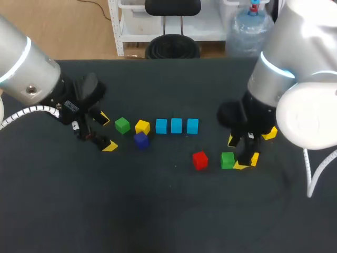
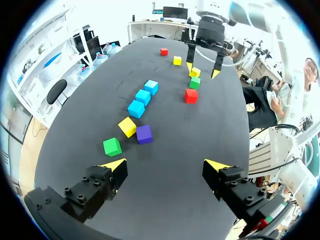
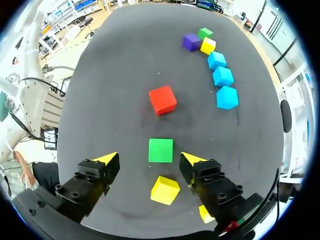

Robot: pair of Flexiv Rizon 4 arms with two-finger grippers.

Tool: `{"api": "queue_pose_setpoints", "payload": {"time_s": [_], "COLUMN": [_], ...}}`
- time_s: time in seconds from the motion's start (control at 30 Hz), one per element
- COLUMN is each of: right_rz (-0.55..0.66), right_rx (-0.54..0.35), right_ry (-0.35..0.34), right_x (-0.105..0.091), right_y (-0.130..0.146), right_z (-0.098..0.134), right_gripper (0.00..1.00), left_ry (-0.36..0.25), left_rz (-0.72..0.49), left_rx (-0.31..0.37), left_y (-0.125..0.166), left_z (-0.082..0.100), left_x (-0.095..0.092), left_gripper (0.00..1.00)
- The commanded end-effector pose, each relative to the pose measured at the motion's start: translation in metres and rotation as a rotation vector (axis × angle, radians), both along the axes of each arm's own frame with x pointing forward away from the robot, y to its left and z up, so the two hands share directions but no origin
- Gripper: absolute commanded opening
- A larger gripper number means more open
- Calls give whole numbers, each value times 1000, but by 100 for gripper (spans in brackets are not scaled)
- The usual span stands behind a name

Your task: Place the blue cubes, place green cubes on the blue cubes, place the yellow cubes on the green cubes, then place the red cubes on the yellow cubes, and place purple cube on the red cubes.

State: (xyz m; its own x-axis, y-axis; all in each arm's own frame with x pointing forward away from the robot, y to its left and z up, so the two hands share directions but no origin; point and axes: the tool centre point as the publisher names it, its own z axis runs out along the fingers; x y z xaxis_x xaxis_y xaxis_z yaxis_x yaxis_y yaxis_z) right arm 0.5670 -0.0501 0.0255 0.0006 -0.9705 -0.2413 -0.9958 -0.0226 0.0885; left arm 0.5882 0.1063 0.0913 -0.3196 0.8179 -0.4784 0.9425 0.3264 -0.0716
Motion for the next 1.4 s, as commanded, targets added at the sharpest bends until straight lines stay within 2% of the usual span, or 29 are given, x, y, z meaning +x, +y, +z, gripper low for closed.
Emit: {"api": "queue_pose_setpoints", "payload": {"time_s": [0.03, 0.23, 0.5, 1.0, 1.27, 1.37, 1.4], "right_rz": [-2, 1, -1, -5, -8, -11, -12], "right_rx": [-1, -2, -11, -26, -35, -35, -34], "right_ry": [8, 30, 49, 59, 56, 53, 52], "right_x": [2, 3, 4, 7, 7, 8, 8], "right_y": [2, 3, 1, 2, 1, 1, 1], "right_z": [-7, -15, -22, -29, -34, -35, -35], "right_gripper": [80, 81, 78, 75, 61, 47, 38], "left_ry": [1, 1, 1, 1, 1, 1, 1], "left_rz": [-2, -2, -2, -2, -2, -2, -2], "left_rx": [-1, -1, -1, -1, -1, -1, -1], "left_y": [1, 1, 1, 1, 1, 1, 1], "left_z": [0, 0, 0, 0, 0, 0, 0], "left_x": [1, 1, 1, 1, 1, 1, 1], "left_gripper": [100, 100, 100, 100, 100, 100, 100]}}
